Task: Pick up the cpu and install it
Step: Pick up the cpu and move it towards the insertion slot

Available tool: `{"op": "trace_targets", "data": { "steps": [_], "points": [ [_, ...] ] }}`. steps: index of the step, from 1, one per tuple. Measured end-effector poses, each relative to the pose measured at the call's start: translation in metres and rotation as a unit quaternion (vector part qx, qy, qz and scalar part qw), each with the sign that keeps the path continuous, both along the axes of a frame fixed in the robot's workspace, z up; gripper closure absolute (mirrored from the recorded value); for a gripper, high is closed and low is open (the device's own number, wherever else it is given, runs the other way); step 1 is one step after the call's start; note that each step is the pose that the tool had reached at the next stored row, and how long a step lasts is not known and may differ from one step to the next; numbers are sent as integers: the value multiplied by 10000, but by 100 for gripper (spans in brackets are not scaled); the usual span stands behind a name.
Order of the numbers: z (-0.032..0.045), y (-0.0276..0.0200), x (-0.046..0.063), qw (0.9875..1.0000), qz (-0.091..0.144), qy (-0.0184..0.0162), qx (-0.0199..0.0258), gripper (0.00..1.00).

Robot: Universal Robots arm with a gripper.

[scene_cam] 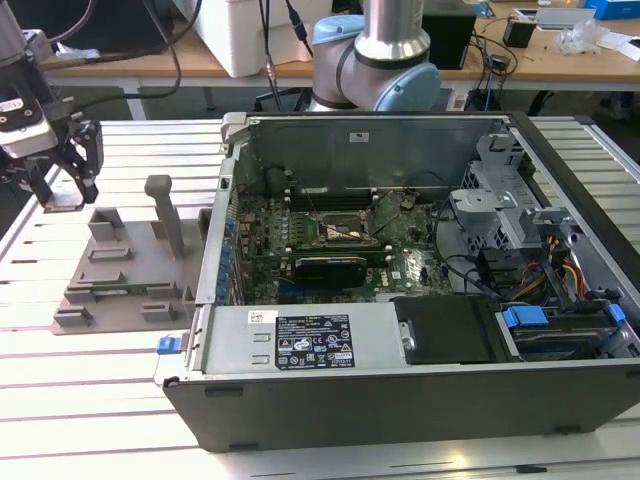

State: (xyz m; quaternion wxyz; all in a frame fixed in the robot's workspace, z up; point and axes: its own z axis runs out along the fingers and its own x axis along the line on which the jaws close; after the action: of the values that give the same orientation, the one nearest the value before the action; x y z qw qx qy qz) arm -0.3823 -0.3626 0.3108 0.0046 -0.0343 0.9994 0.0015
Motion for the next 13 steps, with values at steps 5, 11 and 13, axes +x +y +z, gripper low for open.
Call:
{"op": "trace_targets", "data": {
  "steps": [5,11,13],
  "points": [
    [82,6,0,10000,0,-1,0,45],
    [201,12,0,10000,0,0,0,45],
    [229,14,0,10000,0,0,0,45]
  ]
}}
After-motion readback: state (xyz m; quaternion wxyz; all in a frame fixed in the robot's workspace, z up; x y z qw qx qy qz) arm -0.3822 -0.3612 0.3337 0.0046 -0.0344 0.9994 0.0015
